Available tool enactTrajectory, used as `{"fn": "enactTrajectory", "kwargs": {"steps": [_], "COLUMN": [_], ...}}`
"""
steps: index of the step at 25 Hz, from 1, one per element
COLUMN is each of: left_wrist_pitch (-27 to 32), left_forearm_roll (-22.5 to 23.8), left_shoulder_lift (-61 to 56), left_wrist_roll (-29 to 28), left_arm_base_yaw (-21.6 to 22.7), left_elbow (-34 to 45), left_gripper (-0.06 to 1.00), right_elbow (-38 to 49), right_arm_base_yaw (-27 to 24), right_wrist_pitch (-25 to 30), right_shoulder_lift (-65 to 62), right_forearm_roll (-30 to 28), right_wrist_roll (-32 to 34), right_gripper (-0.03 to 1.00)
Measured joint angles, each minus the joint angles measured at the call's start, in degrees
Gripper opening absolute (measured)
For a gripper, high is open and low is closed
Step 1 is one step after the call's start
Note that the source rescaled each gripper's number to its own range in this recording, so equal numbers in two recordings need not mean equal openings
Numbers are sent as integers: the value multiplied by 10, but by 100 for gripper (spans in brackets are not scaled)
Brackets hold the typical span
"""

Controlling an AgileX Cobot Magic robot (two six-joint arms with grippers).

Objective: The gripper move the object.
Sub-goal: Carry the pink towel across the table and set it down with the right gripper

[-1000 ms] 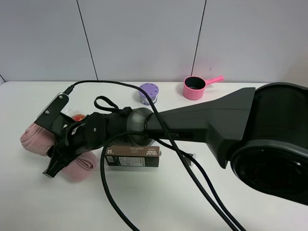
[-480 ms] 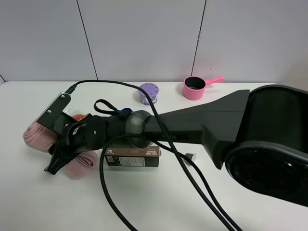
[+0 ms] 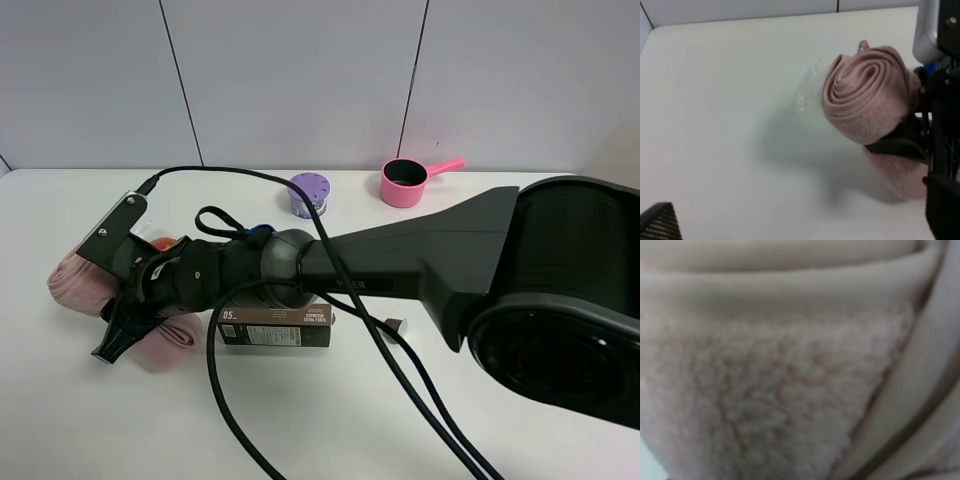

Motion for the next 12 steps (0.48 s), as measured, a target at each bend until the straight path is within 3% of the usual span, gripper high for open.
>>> {"fn": "enactTrajectory", "kwargs": {"steps": [12], "left_wrist_pitch": [0], "left_forearm_roll": [0], "left_shoulder_lift": [0], "left_wrist_roll": [0], "left_arm_base_yaw": [0], "left_elbow": [0], "left_gripper": [100], "right_elbow": [0], "right_arm_base_yaw": [0], "right_wrist_pitch": [12], "right_shoulder_lift": [0], "right_forearm_roll": [0], "right_wrist_roll": [0], "right_gripper": [2]}}
